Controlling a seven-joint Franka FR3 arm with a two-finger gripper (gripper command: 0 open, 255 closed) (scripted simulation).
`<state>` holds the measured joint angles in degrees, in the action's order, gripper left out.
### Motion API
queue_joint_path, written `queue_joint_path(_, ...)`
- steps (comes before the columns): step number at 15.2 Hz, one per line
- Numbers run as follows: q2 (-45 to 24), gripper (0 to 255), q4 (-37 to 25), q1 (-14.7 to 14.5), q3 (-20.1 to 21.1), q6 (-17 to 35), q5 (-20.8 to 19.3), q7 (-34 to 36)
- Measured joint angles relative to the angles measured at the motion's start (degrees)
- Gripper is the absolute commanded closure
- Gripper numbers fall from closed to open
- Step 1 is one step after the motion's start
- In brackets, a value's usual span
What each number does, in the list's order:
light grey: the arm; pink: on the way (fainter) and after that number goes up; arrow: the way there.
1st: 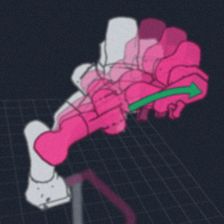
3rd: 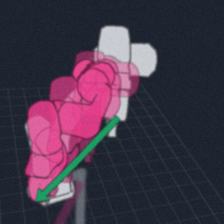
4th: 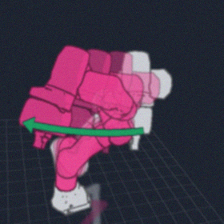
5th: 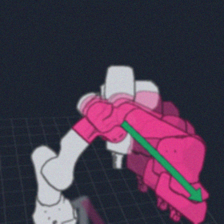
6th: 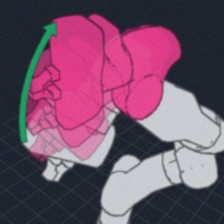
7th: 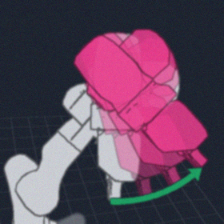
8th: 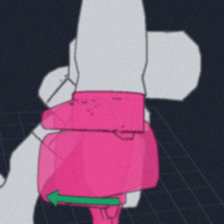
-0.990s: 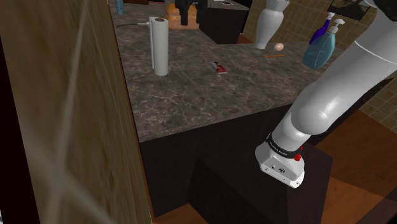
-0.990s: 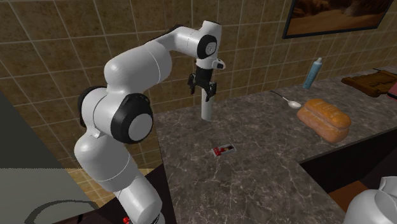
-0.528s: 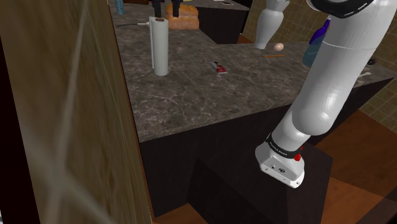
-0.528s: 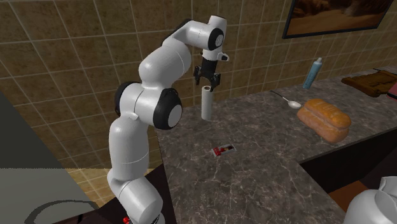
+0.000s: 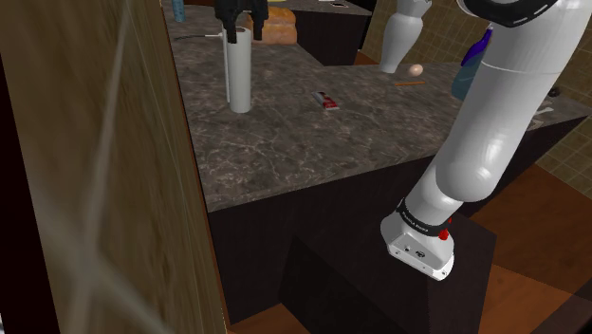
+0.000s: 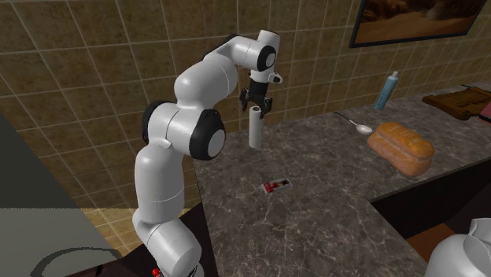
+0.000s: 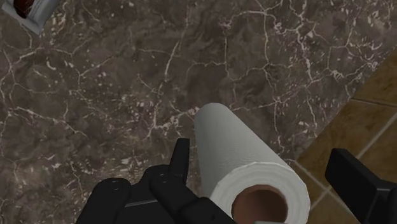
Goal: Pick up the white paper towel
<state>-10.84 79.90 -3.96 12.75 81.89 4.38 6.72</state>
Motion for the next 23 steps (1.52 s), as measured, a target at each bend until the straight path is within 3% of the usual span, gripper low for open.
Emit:
queue_joint_path(1, 0.17, 255, 0.43, 0.05, -0.03, 0.26, 0.03, -0.1)
queue_joint_path(12, 0.25, 255, 0.33, 0.09, -0.06, 0.16, 0.01, -0.12)
queue_joint_path(23, -3.76, 255, -13.5, -0.61, 0.21, -9.66, -0.62, 1.29)
